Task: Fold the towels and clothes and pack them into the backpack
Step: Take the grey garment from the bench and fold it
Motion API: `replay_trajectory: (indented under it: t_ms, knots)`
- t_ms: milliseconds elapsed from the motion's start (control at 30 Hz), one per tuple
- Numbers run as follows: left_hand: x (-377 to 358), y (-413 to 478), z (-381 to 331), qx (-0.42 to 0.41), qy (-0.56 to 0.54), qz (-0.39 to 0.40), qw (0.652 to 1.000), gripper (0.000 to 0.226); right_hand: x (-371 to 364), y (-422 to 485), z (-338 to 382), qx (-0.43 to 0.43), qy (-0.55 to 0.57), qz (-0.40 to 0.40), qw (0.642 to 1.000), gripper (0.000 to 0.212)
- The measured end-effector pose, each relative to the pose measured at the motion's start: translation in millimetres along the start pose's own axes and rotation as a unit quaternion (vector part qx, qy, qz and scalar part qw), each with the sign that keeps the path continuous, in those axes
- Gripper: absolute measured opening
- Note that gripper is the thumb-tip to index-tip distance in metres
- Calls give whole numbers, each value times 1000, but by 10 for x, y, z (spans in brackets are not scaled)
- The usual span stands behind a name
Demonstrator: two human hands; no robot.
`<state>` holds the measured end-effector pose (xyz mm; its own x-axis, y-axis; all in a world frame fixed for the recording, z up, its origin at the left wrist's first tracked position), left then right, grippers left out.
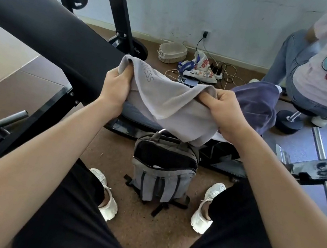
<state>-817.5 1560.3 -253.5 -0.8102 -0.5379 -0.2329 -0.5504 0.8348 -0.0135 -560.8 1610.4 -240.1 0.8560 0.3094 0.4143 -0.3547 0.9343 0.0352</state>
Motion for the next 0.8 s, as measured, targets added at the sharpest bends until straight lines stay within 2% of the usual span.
replay_trajectory:
  t_ms: [33, 133, 200, 267, 333, 400, 467, 533, 600, 733, 800]
  knots:
    - [-23, -11, -37, -3, 25, 3, 1000, 31, 14, 1, 22, -11, 18, 4, 1000, 39]
    - [-13, -47, -44, 5, 223, 22, 975, 8, -29, 14, 21, -21, 27, 11, 999, 43]
    - [-39, -199, -32, -6, 257, 79, 963, 44, -114, -6, -20, 10, -16, 29, 999, 52]
    - [-154, -358, 13, -21, 202, 195, 960, 53, -222, -42, -89, 45, -74, 55, 995, 61]
    - [-291, -538, 84, -25, 226, 347, 910, 54, -320, -86, -163, 71, -108, 71, 989, 54]
    - [-350, -637, 214, -83, 311, 423, 847, 58, -389, -118, -221, 83, -120, 88, 985, 44]
    - [-325, -587, 361, -135, 345, 404, 836, 39, -404, -134, -253, 95, -133, 120, 979, 43]
    - [-251, -511, 440, -134, 361, 376, 843, 18, -353, -154, -298, 96, -164, 166, 968, 40]
    - [-127, -415, 504, -123, 369, 318, 865, 23, -288, -177, -420, 80, -201, 211, 953, 36]
    - [186, -206, 557, -107, 307, 151, 933, 29, -288, -259, -796, 3, -259, 271, 927, 26]
    - [289, -114, 557, -109, 275, 89, 951, 29, -352, -310, -934, -19, -265, 287, 920, 35]
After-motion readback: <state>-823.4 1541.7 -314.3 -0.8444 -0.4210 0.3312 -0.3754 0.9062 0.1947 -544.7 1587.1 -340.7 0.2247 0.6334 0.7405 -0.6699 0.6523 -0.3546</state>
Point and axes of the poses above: each hand's wrist, its own y-axis towards the middle knuckle, its own x-axis out of the back of the hand, z = x × y, the point moved 1 cm from there along y, towards the middle knuckle, and after that the axes turned 12 degrees about -y, right-handed, at the moved point
